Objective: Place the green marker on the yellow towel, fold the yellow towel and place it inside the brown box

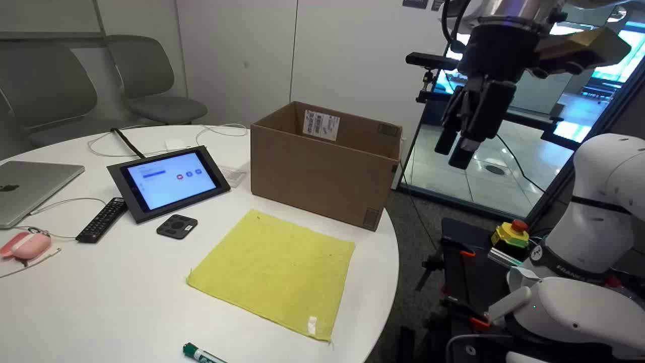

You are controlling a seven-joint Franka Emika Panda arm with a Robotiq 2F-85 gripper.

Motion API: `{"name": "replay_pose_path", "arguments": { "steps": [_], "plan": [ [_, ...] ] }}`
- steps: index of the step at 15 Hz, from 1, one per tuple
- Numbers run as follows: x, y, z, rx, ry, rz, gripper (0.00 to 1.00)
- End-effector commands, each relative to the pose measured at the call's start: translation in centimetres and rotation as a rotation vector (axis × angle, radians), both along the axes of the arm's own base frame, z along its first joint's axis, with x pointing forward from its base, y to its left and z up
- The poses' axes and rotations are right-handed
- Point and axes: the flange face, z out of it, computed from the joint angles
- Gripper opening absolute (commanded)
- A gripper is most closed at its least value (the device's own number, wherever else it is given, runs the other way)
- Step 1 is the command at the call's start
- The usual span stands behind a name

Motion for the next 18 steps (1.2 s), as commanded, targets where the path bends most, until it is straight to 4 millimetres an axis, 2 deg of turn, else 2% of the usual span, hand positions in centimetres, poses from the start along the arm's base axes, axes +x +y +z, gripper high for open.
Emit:
{"name": "replay_pose_path", "arguments": {
  "steps": [1,6,10,14,18],
  "plan": [
    [0.1,0.1,0.3,0.001,-0.004,0.001,1.0],
    [0.2,0.2,0.7,-0.003,-0.013,0.002,1.0],
    [1.5,1.2,0.6,-0.03,-0.015,0.023,1.0],
    [4.1,3.7,-0.5,-0.048,-0.009,0.06,1.0],
    [7.0,7.3,-2.1,-0.052,-0.015,0.106,1.0]
  ]
}}
